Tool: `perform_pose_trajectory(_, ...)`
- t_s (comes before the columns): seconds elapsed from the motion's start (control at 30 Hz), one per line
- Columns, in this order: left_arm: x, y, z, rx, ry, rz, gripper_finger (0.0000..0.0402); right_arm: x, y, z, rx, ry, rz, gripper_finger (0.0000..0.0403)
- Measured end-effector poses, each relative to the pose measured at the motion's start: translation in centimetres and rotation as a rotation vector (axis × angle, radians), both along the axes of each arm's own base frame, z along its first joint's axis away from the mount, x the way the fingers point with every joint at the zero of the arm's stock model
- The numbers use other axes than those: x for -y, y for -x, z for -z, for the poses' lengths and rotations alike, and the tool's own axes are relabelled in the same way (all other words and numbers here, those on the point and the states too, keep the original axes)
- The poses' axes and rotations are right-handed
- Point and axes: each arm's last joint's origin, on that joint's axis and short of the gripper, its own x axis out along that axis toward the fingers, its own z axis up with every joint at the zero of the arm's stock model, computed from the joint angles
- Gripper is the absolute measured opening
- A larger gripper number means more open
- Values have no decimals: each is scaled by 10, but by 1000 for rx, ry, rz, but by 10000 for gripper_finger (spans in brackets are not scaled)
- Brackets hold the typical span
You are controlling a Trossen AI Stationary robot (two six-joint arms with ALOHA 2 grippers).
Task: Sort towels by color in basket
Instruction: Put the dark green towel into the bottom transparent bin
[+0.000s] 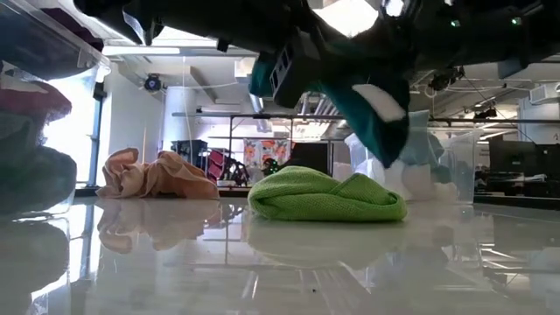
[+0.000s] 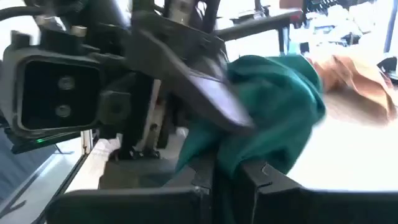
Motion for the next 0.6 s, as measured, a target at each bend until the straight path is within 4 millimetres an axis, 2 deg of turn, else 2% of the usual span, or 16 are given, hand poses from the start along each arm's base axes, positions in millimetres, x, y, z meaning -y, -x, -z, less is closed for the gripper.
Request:
perform_pose_trajectory(0.17, 0, 0, 3, 29, 115, 4, 225, -2, -4, -1, -2, 24, -32, 18)
perform_pose_trajectory(0.33, 2, 1, 7, 13, 167, 20, 173, -2, -3, 2, -28, 14, -45, 25)
perform_pose_trajectory(0.47, 3, 2, 9, -10, 161, 20, 119, -2, -1, 0, -42, -4, -49, 62)
perform_pose_trajectory(0.6, 6, 3, 6, -15, 156, 23, 114, 2, 6, -14, -46, -34, -47, 95)
